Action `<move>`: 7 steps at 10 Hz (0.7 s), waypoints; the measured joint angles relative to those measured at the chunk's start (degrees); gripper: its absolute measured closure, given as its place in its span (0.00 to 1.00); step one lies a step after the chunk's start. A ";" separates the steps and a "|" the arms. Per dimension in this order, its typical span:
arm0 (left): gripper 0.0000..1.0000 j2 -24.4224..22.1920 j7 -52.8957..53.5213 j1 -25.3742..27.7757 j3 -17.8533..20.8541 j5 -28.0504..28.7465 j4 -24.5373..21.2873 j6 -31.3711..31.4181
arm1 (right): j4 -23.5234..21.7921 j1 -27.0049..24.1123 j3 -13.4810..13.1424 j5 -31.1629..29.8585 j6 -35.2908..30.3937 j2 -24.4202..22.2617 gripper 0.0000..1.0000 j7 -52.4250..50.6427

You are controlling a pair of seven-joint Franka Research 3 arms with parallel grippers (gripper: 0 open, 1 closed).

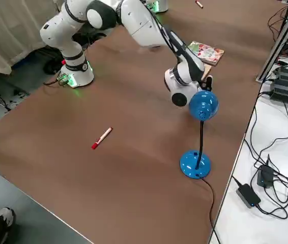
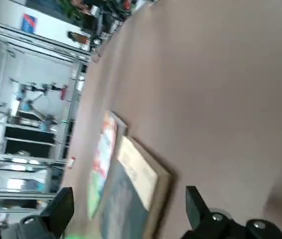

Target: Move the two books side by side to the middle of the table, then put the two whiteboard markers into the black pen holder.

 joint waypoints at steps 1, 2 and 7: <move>0.01 -0.66 0.00 -0.34 0.00 1.07 -0.02 -1.85 | 0.26 -0.02 -3.02 -3.94 -0.20 -1.08 0.01 -0.09; 0.01 -1.31 -0.11 -1.18 0.30 1.87 -0.09 -3.53 | 0.42 -0.02 -6.00 -8.81 -0.35 -2.82 0.01 -0.12; 0.04 -9.82 12.65 -6.50 10.54 5.89 -17.01 1.51 | -2.03 0.19 -18.02 -31.76 -1.23 -11.21 0.01 1.91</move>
